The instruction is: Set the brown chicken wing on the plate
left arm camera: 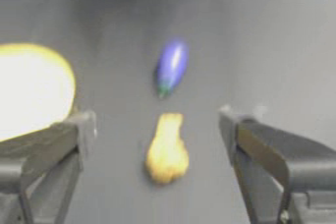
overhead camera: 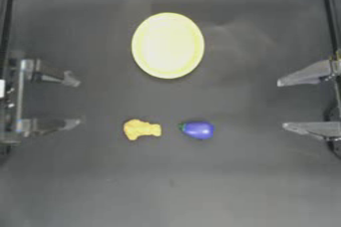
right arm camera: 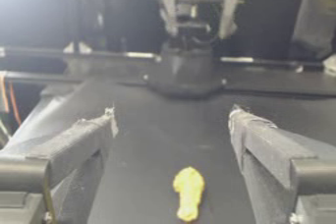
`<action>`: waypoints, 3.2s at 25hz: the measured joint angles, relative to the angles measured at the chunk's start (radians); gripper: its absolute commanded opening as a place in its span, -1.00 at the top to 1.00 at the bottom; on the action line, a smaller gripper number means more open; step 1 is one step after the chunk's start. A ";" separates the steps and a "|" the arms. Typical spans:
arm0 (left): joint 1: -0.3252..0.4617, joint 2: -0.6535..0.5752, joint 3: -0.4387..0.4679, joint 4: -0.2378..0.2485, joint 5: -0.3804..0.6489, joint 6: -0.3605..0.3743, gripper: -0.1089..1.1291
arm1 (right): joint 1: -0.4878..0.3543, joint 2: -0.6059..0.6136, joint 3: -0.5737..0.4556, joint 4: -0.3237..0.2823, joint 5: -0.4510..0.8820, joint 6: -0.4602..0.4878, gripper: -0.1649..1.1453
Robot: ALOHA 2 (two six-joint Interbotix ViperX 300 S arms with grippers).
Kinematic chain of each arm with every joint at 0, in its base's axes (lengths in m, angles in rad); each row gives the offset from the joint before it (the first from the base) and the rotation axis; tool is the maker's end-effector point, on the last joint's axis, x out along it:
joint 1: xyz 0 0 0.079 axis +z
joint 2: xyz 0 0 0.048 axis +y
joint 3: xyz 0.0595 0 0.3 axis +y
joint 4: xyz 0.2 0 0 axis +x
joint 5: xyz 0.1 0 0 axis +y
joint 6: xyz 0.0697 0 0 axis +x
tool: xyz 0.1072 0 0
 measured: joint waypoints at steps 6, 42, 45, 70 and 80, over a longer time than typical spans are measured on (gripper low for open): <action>0.003 0.187 -0.094 0.014 0.110 -0.002 -0.84 | -0.008 0.000 0.000 0.008 0.006 0.000 -0.75; -0.031 0.847 -0.337 0.009 0.109 0.043 -0.84 | -0.008 0.000 0.003 0.017 0.012 0.006 -0.76; -0.034 0.876 -0.341 0.009 0.091 0.043 -0.84 | -0.009 0.000 0.003 0.017 0.011 0.008 -0.76; -0.005 0.879 -0.341 0.008 0.060 0.054 0.38 | 0.002 0.000 0.009 0.012 0.008 0.008 -0.75; 0.141 0.727 -0.351 0.048 0.060 0.120 0.36 | 0.002 0.002 0.018 0.012 0.006 0.009 -0.75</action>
